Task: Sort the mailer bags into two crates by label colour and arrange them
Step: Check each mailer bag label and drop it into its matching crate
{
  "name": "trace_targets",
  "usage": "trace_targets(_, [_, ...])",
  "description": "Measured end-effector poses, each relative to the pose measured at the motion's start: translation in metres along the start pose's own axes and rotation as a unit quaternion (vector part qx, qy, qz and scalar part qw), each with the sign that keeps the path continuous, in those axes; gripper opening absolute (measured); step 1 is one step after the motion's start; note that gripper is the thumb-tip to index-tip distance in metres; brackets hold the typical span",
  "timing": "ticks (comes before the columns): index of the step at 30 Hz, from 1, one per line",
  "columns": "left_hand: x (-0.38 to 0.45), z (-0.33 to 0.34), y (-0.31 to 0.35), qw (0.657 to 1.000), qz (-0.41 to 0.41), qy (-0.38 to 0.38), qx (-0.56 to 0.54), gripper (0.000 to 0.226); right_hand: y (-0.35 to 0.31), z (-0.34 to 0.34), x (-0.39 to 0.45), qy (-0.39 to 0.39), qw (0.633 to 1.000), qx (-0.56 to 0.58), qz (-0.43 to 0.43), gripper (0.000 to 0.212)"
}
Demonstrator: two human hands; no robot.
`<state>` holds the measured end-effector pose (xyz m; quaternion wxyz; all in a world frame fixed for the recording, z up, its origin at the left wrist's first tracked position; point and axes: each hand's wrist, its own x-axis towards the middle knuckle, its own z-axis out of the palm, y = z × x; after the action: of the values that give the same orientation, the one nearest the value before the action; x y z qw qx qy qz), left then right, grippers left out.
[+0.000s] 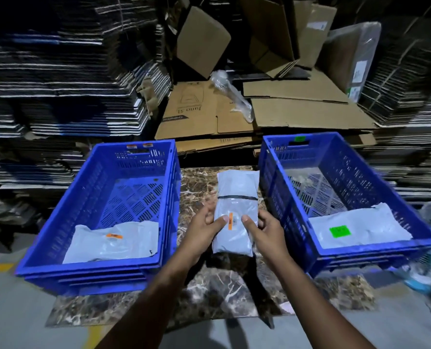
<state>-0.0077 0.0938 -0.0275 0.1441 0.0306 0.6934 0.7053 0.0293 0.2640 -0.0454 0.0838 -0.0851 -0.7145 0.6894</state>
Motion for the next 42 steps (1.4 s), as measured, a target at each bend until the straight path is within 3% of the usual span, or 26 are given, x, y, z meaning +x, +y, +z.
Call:
trace_targets(8, [0.001, -0.025, 0.027, 0.985, 0.046, 0.116, 0.116, 0.019, -0.006, 0.008, 0.037, -0.121, 0.992, -0.019, 0.023, 0.014])
trace_targets(12, [0.001, -0.092, 0.069, 0.957, 0.081, 0.200, 0.194, 0.011, -0.005, 0.040, 0.045, -0.149, 0.988, -0.041, 0.005, 0.018])
trace_targets(15, [0.008, -0.159, 0.095, 0.932, 0.084, 0.230, 0.267, 0.017, 0.000, 0.076, 0.041, -0.182, 0.980, -0.080, -0.023, 0.005])
trace_targets(17, [0.014, -0.200, 0.103, 0.921, 0.062, 0.228, 0.311, 0.017, 0.001, 0.101, 0.036, -0.206, 0.971, -0.113, -0.038, 0.012])
trace_targets(20, [0.033, -0.253, 0.092, 0.893, 0.023, 0.190, 0.408, 0.041, 0.002, 0.137, 0.031, -0.226, 0.945, -0.213, -0.101, 0.040])
trace_targets(22, [0.052, -0.281, 0.076, 0.872, -0.028, 0.145, 0.467, 0.042, 0.005, 0.161, 0.029, -0.218, 0.923, -0.279, -0.149, 0.048])
trace_targets(25, [0.082, -0.304, 0.056, 0.851, -0.076, 0.091, 0.511, 0.028, 0.010, 0.192, 0.026, -0.215, 0.911, -0.322, -0.141, 0.059])
trace_targets(30, [0.127, -0.314, 0.017, 0.794, -0.130, -0.045, 0.593, 0.022, 0.031, 0.212, 0.023, -0.166, 0.886, -0.393, -0.181, 0.063])
trace_targets(34, [0.136, -0.312, -0.023, 0.759, -0.187, -0.152, 0.605, 0.024, 0.032, 0.211, 0.021, -0.180, 0.877, -0.424, -0.138, 0.064])
trace_targets(36, [0.134, -0.313, -0.040, 0.739, -0.219, -0.195, 0.607, 0.040, 0.029, 0.212, 0.021, -0.187, 0.866, -0.447, -0.128, 0.064])
trace_targets(38, [0.135, -0.316, -0.047, 0.721, -0.227, -0.200, 0.624, 0.065, 0.025, 0.212, 0.020, -0.195, 0.856, -0.463, -0.119, 0.065])
trace_targets(42, [0.131, -0.314, -0.023, 0.750, -0.198, -0.150, 0.613, 0.066, 0.025, 0.211, 0.019, -0.191, 0.850, -0.476, -0.118, 0.066])
